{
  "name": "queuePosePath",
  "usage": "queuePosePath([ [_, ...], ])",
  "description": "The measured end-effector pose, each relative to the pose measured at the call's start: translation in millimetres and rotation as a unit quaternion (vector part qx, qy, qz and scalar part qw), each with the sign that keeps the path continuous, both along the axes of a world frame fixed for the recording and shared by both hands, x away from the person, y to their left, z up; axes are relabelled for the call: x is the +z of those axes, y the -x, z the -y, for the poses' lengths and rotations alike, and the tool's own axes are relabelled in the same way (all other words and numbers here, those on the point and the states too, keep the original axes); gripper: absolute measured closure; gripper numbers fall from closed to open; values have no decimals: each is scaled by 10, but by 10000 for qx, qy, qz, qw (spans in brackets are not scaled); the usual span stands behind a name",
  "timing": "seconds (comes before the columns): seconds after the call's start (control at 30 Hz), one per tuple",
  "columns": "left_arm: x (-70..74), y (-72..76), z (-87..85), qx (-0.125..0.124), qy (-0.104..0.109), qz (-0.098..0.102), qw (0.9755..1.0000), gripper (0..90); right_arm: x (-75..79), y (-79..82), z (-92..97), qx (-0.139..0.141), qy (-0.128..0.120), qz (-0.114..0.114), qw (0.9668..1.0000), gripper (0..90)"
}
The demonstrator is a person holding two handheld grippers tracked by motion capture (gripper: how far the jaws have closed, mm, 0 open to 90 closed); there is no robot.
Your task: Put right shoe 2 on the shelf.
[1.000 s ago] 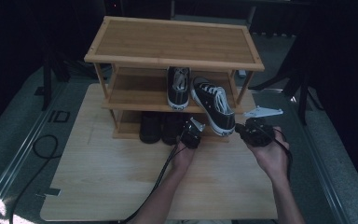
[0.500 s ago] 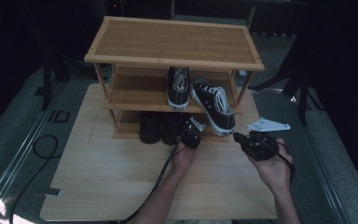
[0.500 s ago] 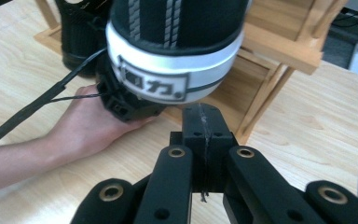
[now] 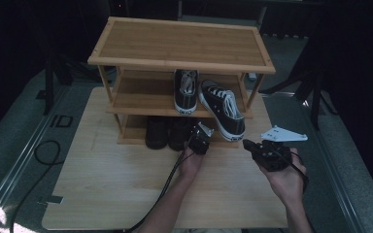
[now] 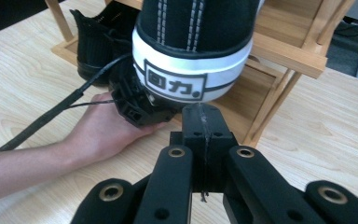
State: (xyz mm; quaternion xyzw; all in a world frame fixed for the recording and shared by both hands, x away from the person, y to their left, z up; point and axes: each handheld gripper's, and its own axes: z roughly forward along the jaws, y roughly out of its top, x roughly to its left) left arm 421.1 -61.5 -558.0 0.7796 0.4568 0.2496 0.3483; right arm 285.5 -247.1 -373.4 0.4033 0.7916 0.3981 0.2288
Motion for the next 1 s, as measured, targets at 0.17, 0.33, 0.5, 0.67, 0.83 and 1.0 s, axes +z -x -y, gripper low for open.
queuePosePath([
  [0.17, 0, 0, 0, -2, -3, -1, 10000, 898, 3, 13, -32, 52, -27, 59, 10000, 900],
  [0.33, 1, 1, 0, -10, -14, -2, 10000, 898, 10, -7, -59, 64, -2, 103, 9999, 900],
  [0.5, 3, 3, 3, 1, -42, -8, 10000, 899, 8, -9, -55, 75, -26, 93, 9999, 900],
  [0.67, -1, 1, 8, 7, -35, 16, 10000, 899, 9, -19, -88, 161, -106, 69, 9998, 900],
  [0.83, 0, 3, 7, 31, -42, 11, 10000, 900, 4, -53, -144, 210, -144, 78, 9996, 900],
  [1.0, 0, 3, 6, 30, -39, 8, 10000, 899, -25, -114, -204, 253, -155, 41, 9996, 900],
])
